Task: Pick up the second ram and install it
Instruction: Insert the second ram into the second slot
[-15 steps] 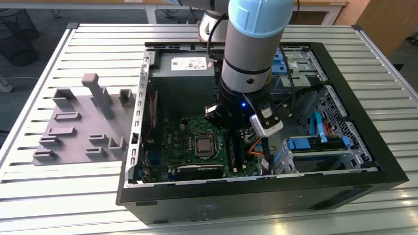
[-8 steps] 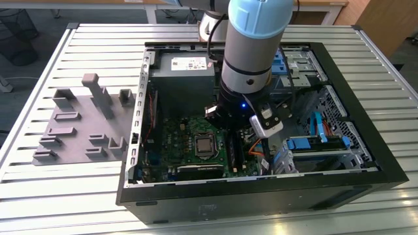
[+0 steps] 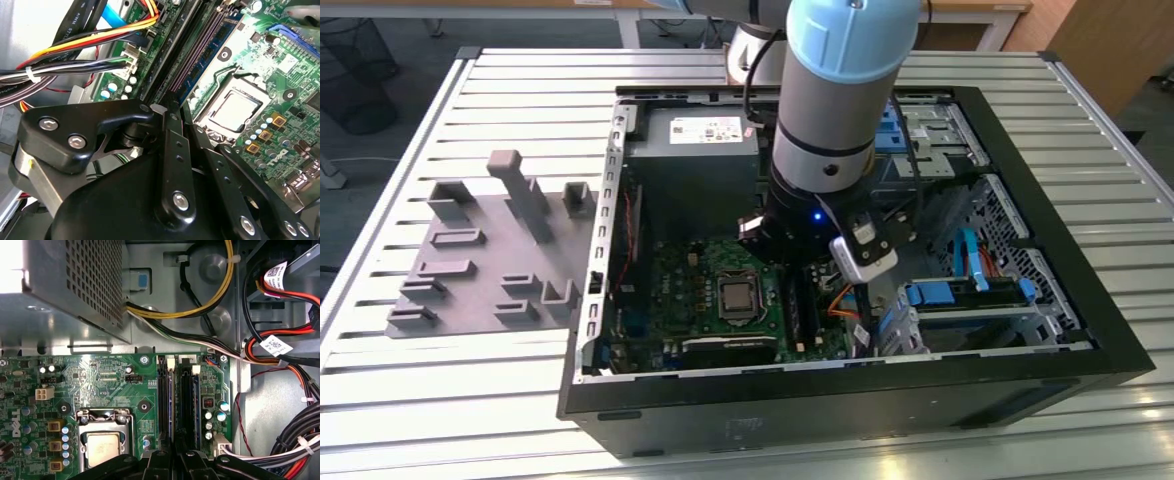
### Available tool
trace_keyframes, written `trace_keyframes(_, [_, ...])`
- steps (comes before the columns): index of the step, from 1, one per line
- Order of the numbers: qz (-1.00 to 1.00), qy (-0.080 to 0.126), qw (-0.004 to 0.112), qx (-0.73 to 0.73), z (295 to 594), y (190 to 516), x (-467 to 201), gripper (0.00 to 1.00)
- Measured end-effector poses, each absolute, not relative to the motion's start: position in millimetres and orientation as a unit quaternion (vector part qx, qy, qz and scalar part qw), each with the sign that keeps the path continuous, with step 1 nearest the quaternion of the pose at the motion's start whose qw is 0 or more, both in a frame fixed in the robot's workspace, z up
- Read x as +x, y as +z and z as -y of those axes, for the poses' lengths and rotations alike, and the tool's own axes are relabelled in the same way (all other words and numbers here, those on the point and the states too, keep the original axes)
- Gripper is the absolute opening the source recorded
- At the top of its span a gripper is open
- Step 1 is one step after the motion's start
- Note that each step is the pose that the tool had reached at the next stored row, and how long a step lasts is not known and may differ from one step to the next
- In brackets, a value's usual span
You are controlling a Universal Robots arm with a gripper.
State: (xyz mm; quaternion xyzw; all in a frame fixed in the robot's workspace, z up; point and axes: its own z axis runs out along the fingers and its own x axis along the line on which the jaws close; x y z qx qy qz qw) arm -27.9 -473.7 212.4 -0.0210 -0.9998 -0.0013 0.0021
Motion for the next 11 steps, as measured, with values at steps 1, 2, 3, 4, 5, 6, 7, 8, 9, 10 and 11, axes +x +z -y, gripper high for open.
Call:
trace_keyframes(1, [1.000,-0.001,0.002,-0.021,474.0,212.4,-27.9,0.14])
trace_keyframes(2, [1.000,-0.001,0.002,-0.021,474.3,212.3,-27.9,0.14])
trace_keyframes(3, [1.000,-0.001,0.002,-0.021,474.6,212.3,-27.9,0.14])
trace_keyframes(4, [1.000,-0.001,0.002,-0.021,474.7,212.3,-27.9,0.14])
trace_keyframes(5, [1.000,-0.001,0.002,-0.021,474.8,212.4,-27.9,0.14])
trace_keyframes(6, [1.000,-0.001,0.002,-0.021,475.1,212.4,-27.9,0.14])
trace_keyframes(7, [1.000,-0.001,0.002,-0.021,475.3,212.4,-27.9,0.14])
trace_keyframes(8, [1.000,-0.001,0.002,-0.021,475.4,212.4,-27.9,0.14])
trace_keyframes(9, [1.000,-0.001,0.002,-0.021,475.4,212.3,-27.9,0.14])
trace_keyframes(10, [1.000,-0.001,0.002,-0.021,475.4,212.4,-27.9,0.14])
trace_keyframes(11, [1.000,-0.002,0.002,-0.021,475.4,212.4,-27.9,0.14])
